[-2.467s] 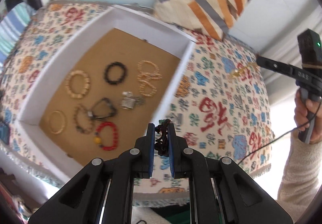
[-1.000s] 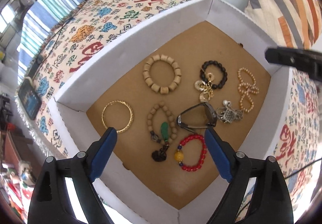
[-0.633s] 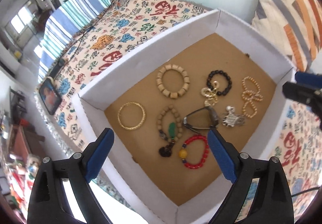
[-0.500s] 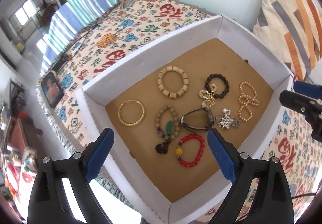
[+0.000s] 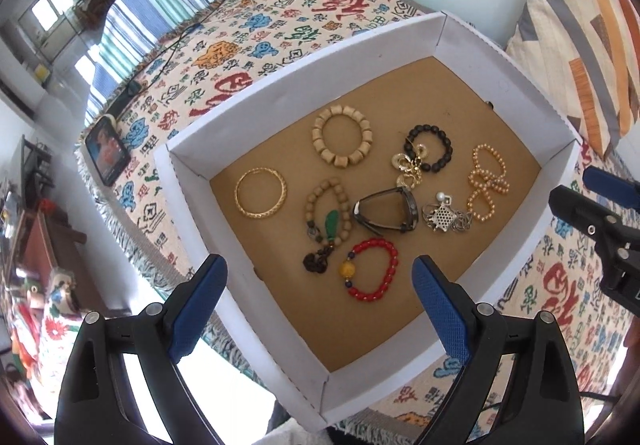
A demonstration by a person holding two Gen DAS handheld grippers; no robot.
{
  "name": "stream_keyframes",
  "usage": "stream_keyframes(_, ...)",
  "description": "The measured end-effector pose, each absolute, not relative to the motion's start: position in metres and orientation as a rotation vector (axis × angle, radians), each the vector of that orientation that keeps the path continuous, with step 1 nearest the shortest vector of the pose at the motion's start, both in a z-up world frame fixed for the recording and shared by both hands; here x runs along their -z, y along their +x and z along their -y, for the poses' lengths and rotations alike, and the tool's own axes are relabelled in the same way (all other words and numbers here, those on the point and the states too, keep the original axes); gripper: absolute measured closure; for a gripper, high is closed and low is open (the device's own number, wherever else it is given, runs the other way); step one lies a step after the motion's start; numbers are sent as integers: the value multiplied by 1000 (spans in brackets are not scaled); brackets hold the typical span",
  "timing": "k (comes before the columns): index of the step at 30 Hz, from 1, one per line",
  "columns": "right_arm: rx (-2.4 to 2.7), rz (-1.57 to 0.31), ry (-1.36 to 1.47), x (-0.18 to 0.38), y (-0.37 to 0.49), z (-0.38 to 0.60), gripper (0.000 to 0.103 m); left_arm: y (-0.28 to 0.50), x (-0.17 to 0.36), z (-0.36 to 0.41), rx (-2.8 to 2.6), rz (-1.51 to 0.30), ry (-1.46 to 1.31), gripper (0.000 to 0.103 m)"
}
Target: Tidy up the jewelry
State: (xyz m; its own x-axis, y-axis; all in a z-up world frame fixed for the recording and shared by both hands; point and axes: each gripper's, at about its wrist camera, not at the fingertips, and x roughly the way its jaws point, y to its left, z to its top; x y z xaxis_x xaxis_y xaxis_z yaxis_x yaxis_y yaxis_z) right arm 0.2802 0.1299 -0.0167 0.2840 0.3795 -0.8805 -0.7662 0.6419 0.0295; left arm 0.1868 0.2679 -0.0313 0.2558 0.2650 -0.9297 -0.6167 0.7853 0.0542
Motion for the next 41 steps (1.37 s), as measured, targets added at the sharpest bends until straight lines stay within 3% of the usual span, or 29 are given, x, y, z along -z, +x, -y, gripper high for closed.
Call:
stream_keyframes(2, -793, -1020, -451, 18, 280, -130, 37, 186, 31, -270, -612, -1171, -370, 9)
stream_keyframes(5, -791, -1021, -449, 17, 280, -131, 27, 185, 29, -273, -617, -1175, -394, 9)
stream_keyframes(41, -790, -1025, -459, 22, 275, -139, 27, 175, 22, -282, -663, -1132, -434, 8)
